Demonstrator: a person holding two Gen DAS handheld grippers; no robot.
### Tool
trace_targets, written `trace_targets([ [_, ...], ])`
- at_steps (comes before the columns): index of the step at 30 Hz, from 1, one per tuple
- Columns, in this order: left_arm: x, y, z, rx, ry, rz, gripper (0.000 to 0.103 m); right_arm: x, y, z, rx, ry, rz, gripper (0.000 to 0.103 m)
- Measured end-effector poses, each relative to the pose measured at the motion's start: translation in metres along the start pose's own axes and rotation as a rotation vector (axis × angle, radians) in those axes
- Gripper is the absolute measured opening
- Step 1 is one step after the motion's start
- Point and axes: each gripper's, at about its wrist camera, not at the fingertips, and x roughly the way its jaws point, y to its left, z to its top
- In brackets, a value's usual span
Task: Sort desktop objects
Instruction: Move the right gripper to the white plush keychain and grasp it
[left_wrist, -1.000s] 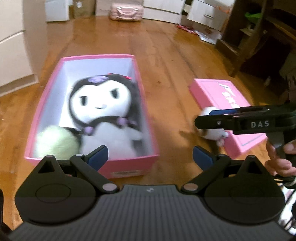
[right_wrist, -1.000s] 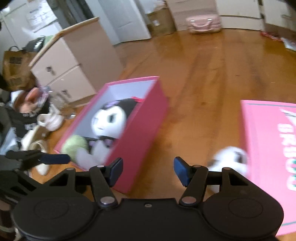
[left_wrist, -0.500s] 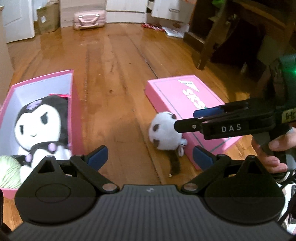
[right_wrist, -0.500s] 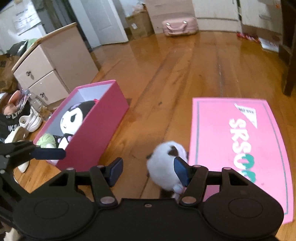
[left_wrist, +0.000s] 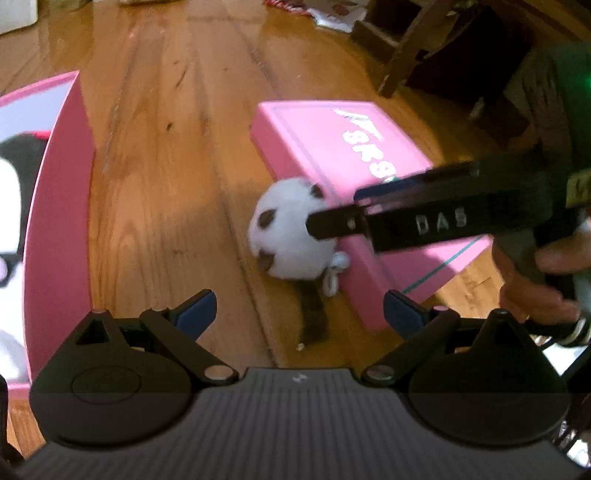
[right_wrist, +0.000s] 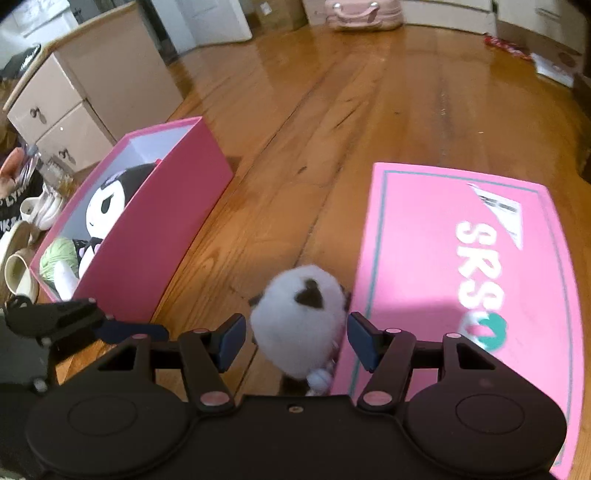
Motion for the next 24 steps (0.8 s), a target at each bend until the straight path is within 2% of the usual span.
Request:
trace_targets([
  [4,0.005,0.007,-0.003,0.004,0.013,0.033,0.098,0.013,0.007,0.006,-0.027,0.021,0.014,0.068],
  [6,0.005,0.009,-0.005,0.011,0.014,0.044,0.098,0.016,0.008,0.006,-0.025,0.018,0.016,0.074],
  [10,0.008,0.01,-0.006,0.006,0.016,0.038,0.099,0.026,0.011,0.005,-0.061,0.044,-0.042,0.075],
  [16,0.018,0.01,-0.008,0.001,0.029,0.038,0.099,0.033,0.016,0.008,-0.091,0.053,-0.041,0.077],
  [20,0.018,0.011,-0.01,-0.005,0.034,0.04,0.099,0.042,0.027,0.007,-0.183,0.075,-0.087,0.081],
  [24,0.022,0.013,-0.015,-0.012,0.049,0.047,0.099,0.057,0.029,0.004,-0.204,0.098,-0.111,0.081],
])
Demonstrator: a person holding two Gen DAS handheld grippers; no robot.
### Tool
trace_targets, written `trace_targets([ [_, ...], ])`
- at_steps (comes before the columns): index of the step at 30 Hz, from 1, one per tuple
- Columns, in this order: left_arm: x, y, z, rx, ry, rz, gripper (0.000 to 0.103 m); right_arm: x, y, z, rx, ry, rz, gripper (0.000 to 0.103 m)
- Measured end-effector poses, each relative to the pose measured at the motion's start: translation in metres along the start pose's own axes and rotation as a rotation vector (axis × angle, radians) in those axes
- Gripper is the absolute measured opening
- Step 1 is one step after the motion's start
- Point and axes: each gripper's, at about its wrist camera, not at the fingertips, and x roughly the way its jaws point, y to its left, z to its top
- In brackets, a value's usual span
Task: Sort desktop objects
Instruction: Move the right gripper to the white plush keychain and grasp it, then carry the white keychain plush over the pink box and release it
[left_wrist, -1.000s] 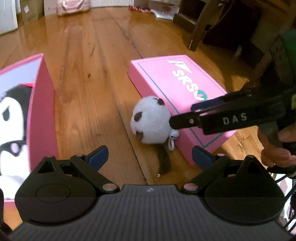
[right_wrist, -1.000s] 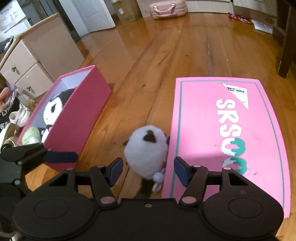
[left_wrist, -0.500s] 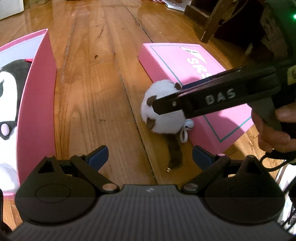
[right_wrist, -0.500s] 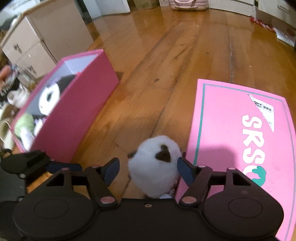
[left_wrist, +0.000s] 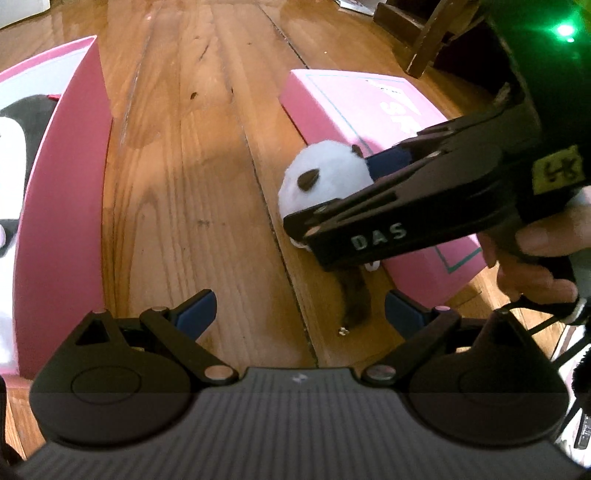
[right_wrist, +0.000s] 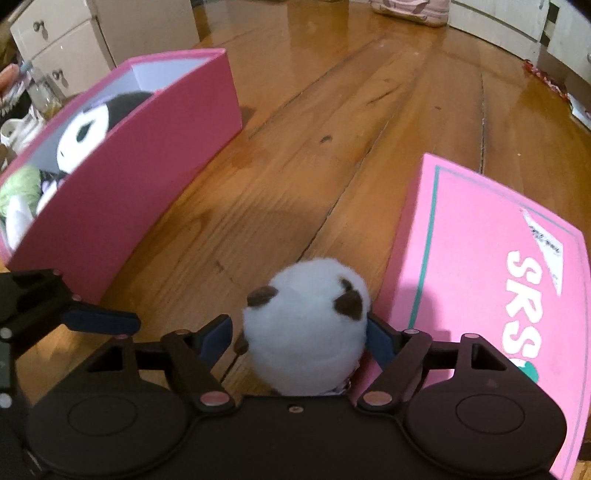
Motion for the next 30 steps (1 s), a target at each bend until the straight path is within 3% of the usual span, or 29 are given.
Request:
trace_targets([
  [3,-0.001,-0.001,-0.002,-0.003,0.011,0.005,0.099,0.002,0.003,-0.006,-0.004,-0.015,-0.029,0.07],
  [7,-0.01,0.0,0.003,0.001,-0.022,0.015,0.099,-0.006,-0.006,-0.008,0.078,-0.047,0.0,0.065],
  [21,-0.046,-0.003,0.005,0.037,-0.06,-0.006,0.098,-0.069,0.0,-0.012,0.19,-0.168,0.146,0.064],
  [30,-0.101,0.01,-0.002,0.014,-0.154,0.025,0.098,-0.101,0.02,-0.003,0.198,-0.295,0.301,0.064],
])
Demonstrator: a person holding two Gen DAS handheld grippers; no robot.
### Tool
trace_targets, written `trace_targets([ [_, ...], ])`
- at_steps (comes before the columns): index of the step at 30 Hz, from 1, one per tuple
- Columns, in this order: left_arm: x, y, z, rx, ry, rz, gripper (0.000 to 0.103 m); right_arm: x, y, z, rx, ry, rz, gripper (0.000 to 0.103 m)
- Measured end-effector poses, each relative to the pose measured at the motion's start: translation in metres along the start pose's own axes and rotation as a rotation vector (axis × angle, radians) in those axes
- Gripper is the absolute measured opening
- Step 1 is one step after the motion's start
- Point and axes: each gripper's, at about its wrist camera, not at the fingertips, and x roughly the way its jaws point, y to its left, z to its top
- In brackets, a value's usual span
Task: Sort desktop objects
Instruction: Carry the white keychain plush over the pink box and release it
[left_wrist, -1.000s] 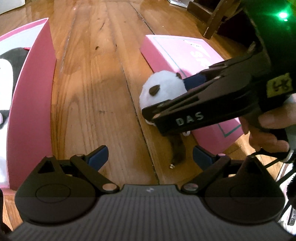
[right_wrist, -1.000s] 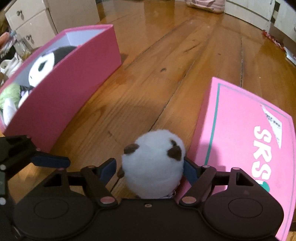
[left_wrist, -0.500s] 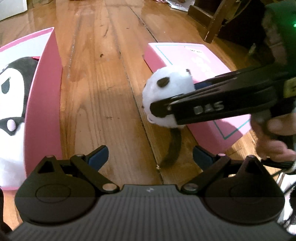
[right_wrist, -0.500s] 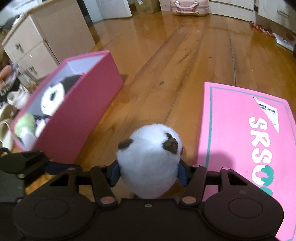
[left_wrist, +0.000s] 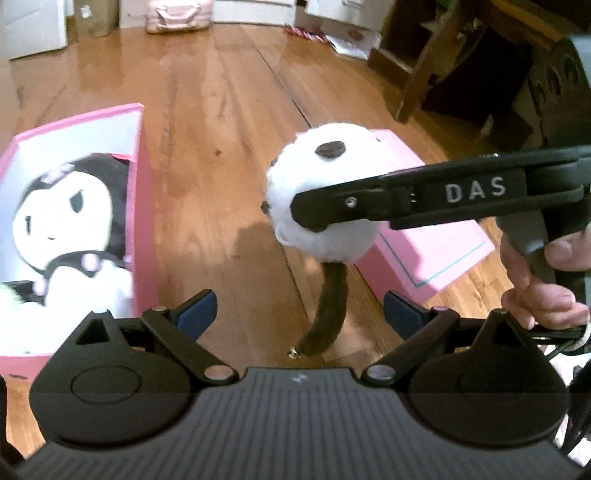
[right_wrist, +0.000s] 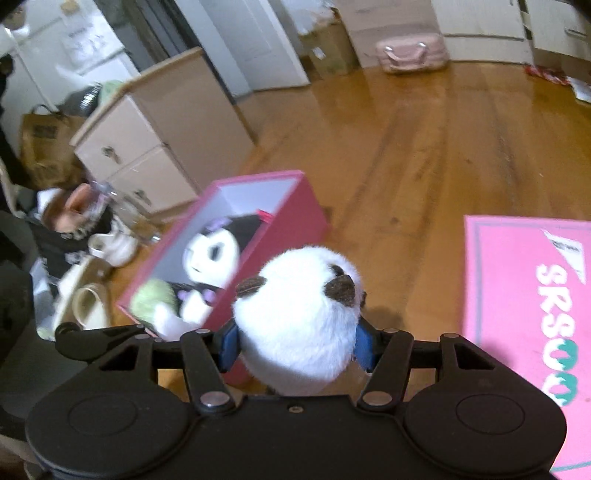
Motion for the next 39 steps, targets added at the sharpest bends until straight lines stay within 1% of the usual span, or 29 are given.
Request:
trace_targets([
  [3,-0.013,0.01,-0.001,-0.005,0.001,0.019,0.098,0.0,0.013,0.006,-0.018,-0.016,0.027,0.064],
  [4,-0.019,0.014,-0.002,-0.021,-0.001,0.021,0.098,0.001,0.018,0.007,-0.02,-0.014,0.037,0.065],
  [6,-0.029,0.022,-0.002,-0.045,-0.021,0.03,0.098,0.003,0.028,0.011,-0.031,-0.014,0.065,0.065],
  [9,-0.048,0.037,-0.001,-0.054,-0.058,0.071,0.098,0.01,0.045,0.021,-0.053,-0.02,0.124,0.065],
  [13,-0.061,0.059,0.005,0.002,-0.067,0.126,0.098,0.035,0.067,0.044,-0.063,-0.007,0.23,0.065],
  [15,-0.066,0.071,0.009,0.023,-0.07,0.177,0.098,0.051,0.077,0.057,-0.064,0.017,0.287,0.065],
  [16,-0.068,0.078,0.01,0.027,-0.078,0.194,0.098,0.059,0.083,0.064,-0.059,0.03,0.319,0.065],
  [18,-0.073,0.094,0.011,0.004,-0.095,0.228,0.098,0.077,0.092,0.076,-0.063,0.041,0.352,0.065],
  [22,-0.075,0.13,0.011,-0.078,-0.115,0.293,0.098,0.109,0.114,0.09,-0.062,0.048,0.328,0.065],
  [24,-0.074,0.144,0.012,-0.102,-0.12,0.314,0.098,0.131,0.119,0.098,-0.019,0.057,0.311,0.065],
  [25,-0.073,0.148,0.013,-0.104,-0.122,0.316,0.098,0.137,0.12,0.102,-0.013,0.052,0.295,0.065],
  [27,-0.07,0.156,0.015,-0.106,-0.127,0.315,0.098,0.152,0.125,0.112,-0.049,0.035,0.234,0.065],
  [29,-0.066,0.159,0.017,-0.085,-0.127,0.322,0.098,0.161,0.129,0.12,-0.102,0.021,0.187,0.066],
  [31,-0.061,0.159,0.019,-0.052,-0.132,0.331,0.098,0.171,0.134,0.126,-0.134,0.03,0.158,0.067],
  [33,-0.056,0.158,0.02,-0.022,-0.134,0.341,0.098,0.181,0.135,0.13,-0.129,0.059,0.151,0.07],
  [36,-0.054,0.164,0.018,-0.053,-0.129,0.326,0.098,0.194,0.13,0.131,-0.083,0.091,0.137,0.07],
  [39,-0.058,0.169,0.013,-0.069,-0.13,0.32,0.098,0.196,0.121,0.128,-0.048,0.09,0.103,0.072],
])
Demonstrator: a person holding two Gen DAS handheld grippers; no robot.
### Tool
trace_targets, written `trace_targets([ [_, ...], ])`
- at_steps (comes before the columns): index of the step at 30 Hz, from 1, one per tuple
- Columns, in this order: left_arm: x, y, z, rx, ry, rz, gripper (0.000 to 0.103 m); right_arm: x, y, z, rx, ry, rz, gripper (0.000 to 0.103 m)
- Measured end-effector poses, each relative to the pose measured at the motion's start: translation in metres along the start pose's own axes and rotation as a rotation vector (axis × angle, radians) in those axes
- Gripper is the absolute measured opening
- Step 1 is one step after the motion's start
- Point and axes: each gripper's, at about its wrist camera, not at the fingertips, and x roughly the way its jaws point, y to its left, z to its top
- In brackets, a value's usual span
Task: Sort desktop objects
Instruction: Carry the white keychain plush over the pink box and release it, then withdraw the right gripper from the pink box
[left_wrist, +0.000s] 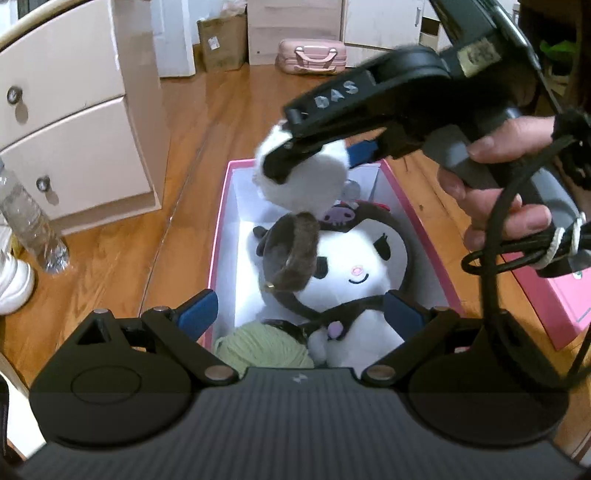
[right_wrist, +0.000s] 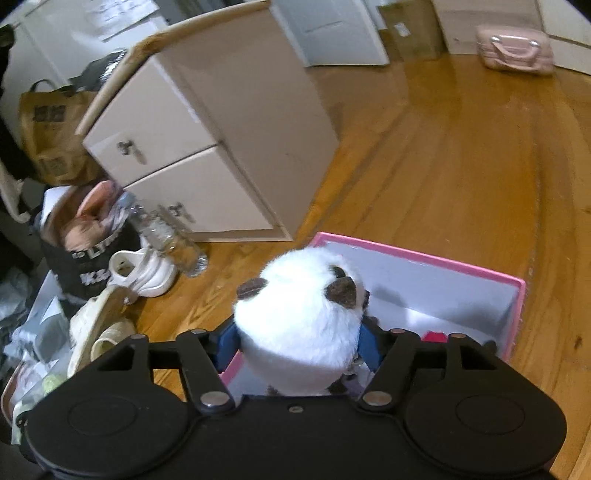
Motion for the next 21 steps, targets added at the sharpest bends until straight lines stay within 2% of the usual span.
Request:
trace_targets([
  [3,-0.002,0.005,-0.004,-0.011,0.002,0.01,0.098,-0.003,-0.009,-0.002,0.049,-0.016,-0.021,0.077],
  [7,-0.004,0.008,-0.006,-0.028,0.0,0.01,0.098,-0.006,-0.017,0.005,0.135,-0.005,-0.012,0.077],
  [12,-0.005,0.002,-0.009,-0.015,0.004,-0.003,0.098,-0.021,-0.012,-0.003,0.07,-0.04,-0.065,0.077],
  [16,-0.003,-0.001,-0.01,-0.017,0.013,-0.007,0.098,-0.032,-0.018,-0.013,0.106,-0.049,-0.032,0.077],
  [21,-0.004,-0.006,-0.009,-0.017,0.007,-0.016,0.098,-0.032,-0.024,-0.014,0.113,-0.044,-0.048,0.077],
])
